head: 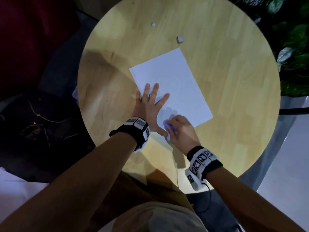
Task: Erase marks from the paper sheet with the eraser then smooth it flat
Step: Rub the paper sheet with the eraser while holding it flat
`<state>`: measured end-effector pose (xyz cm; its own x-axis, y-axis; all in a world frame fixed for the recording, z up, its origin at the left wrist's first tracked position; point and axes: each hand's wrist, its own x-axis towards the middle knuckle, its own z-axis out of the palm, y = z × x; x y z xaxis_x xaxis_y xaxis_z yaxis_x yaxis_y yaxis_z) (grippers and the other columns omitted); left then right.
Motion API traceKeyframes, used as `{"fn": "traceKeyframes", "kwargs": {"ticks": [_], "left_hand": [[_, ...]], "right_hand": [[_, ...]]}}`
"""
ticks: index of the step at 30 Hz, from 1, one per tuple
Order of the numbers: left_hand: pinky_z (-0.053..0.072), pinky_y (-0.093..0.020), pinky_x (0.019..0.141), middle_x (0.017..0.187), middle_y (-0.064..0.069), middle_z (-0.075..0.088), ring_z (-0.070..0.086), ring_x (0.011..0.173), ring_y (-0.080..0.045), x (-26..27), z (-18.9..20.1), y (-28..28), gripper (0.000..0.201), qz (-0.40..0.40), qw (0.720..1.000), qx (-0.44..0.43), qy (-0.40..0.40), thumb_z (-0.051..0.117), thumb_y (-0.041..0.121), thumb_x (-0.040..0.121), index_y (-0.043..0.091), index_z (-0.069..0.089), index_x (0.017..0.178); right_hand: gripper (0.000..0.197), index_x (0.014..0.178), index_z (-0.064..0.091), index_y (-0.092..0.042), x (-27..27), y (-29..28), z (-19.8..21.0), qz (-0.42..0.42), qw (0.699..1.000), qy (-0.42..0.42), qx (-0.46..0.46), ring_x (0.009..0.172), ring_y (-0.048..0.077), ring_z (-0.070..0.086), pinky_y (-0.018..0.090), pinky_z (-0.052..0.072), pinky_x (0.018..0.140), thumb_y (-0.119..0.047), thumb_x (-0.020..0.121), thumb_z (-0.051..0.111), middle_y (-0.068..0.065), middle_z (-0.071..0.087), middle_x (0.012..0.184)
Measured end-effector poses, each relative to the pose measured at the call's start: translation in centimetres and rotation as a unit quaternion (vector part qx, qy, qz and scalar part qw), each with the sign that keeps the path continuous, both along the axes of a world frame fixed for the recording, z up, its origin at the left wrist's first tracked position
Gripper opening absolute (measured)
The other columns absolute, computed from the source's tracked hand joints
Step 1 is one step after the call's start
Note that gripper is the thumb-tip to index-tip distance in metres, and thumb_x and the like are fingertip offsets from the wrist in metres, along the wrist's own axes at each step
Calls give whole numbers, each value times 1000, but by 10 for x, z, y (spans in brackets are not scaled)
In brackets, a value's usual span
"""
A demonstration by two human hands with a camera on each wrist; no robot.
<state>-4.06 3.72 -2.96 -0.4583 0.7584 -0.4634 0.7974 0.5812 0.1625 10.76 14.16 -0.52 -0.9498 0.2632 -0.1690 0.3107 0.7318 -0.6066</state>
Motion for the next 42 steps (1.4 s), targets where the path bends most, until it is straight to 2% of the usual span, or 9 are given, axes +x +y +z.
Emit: {"fn": "traceKeyframes", "kwargs": {"ticks": [7,12,19,21,25,28,34,38,42], "left_hand": [[9,-55,120,163,-8,22,18,151,-29,-16,6,-30,95,2,996,83,17,31,87,76,35,27,155],[30,-56,110,134,-17,52,51,118,-38,-19,6,-63,76,-76,987,132,48,58,63,86,18,47,145],[47,-41,93,112,-14,58,53,109,-33,-7,18,-56,38,-69,964,255,-6,71,42,86,5,73,89],[48,-46,99,132,-19,55,49,125,-37,-10,12,-37,47,-47,967,249,-37,79,40,81,5,71,111],[16,-50,120,166,-8,13,9,152,-31,-9,-10,-11,89,-3,979,177,-103,73,63,76,28,40,151],[19,-51,118,165,-7,15,10,152,-31,-7,-19,-11,95,16,978,186,-89,70,71,70,31,39,151],[21,-48,113,162,-5,18,16,148,-32,-14,-8,6,116,2,995,100,-29,72,80,57,39,25,155],[14,-55,116,166,-2,-10,-10,151,-31,-19,-6,14,124,-8,999,41,-34,68,84,55,46,6,155],[12,-56,117,166,0,-14,-12,151,-32,-18,-7,14,117,-12,999,33,-28,63,86,61,48,4,154]], "right_hand": [[10,95,71,-18,9,57,-10,-153,988,9,2,99,23,54,28,43,88,-13,87,67,2,57,104],[18,104,70,-15,-8,71,-12,-158,987,4,-9,118,24,51,31,43,97,-10,87,65,3,64,120],[19,105,69,-20,-38,75,-5,-83,992,-43,-82,113,7,51,10,36,91,-12,89,62,-6,65,118],[14,97,69,-18,-42,72,-4,-69,994,-28,-79,107,9,53,3,33,84,-10,88,62,-4,67,111],[15,101,71,-12,-37,64,-7,-95,994,7,-62,98,14,55,16,43,88,-8,88,65,-1,56,102],[17,101,71,-11,-23,50,-10,-97,995,6,4,95,23,55,31,47,85,-7,86,65,2,59,97],[13,94,71,-9,-18,43,-3,-2,1000,-11,29,82,25,54,23,39,74,-7,84,63,4,58,87],[13,97,71,-7,-44,64,-13,-111,993,15,41,87,24,57,27,47,79,-9,86,64,6,61,95],[14,95,71,-7,-14,33,-3,-10,999,-4,40,82,25,55,24,42,76,-4,84,65,7,61,88]]}}
